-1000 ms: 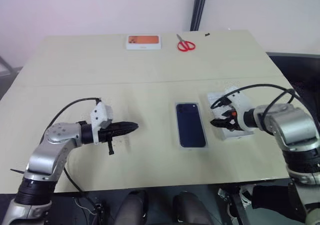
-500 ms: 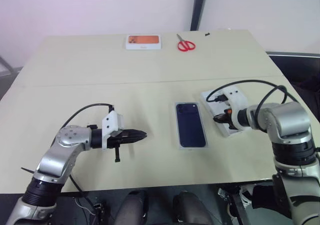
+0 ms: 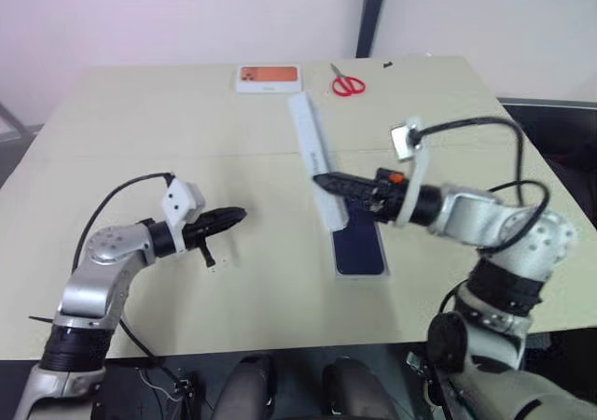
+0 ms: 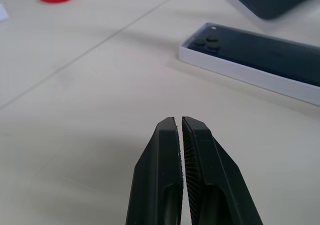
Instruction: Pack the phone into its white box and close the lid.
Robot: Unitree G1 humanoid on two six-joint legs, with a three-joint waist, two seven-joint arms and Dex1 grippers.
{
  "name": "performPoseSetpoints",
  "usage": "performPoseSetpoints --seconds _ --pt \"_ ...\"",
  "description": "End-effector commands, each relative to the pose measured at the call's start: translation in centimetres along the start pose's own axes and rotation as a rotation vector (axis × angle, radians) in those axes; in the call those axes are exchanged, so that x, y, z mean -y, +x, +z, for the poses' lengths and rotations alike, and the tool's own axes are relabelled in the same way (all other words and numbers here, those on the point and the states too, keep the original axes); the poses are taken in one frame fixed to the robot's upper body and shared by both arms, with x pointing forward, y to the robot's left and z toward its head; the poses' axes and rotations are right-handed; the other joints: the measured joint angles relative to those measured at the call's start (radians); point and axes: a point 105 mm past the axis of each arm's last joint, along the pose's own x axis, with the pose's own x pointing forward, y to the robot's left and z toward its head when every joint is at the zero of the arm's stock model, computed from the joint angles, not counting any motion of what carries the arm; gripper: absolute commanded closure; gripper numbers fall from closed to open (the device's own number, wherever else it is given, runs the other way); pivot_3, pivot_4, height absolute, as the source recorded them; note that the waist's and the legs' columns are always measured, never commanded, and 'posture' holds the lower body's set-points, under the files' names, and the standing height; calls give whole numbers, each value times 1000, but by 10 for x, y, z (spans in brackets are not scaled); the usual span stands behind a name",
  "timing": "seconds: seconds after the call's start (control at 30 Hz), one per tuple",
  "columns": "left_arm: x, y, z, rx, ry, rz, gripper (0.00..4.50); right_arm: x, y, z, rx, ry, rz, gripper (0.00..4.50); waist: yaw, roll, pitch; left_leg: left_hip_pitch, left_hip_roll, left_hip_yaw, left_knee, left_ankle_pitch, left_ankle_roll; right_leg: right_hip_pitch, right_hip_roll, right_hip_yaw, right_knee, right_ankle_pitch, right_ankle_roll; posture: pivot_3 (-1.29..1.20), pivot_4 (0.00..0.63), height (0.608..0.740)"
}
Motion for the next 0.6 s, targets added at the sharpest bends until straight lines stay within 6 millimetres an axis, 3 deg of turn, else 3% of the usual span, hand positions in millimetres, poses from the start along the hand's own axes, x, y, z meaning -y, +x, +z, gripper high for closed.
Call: performPoseSetpoints --seconds 0.03,0.2,0.37,0.47,0.6 --pt "-6 1 15 24 76 1 4260 -12 6 -20 5 164 -4 4485 -6 -1 0 0 0 0 0 0 0 0 0 0 0 0 0 0 150 740" --pt "-4 17 25 46 109 -46 4260 4 14 -42 29 295 -159 4485 -16 -1 0 0 0 0 1 -1 1 0 1 1 1 0 0 0 150 740" --pt "8 34 29 56 131 -127 4260 22 15 -42 75 384 -299 4485 -24 -1 0 0 0 0 0 -1 1 0 2 1 0 0 0 0 150 740" --pt "22 48 29 52 149 -201 4260 34 9 -38 110 419 -371 3668 -24 -1 0 0 0 0 1 -1 1 0 2 1 0 0 0 0 150 740" --pt "33 60 28 44 155 -259 4260 34 0 -16 139 342 -376 1719 -25 -1 0 0 0 0 1 -1 1 0 2 1 0 0 0 0 150 740"
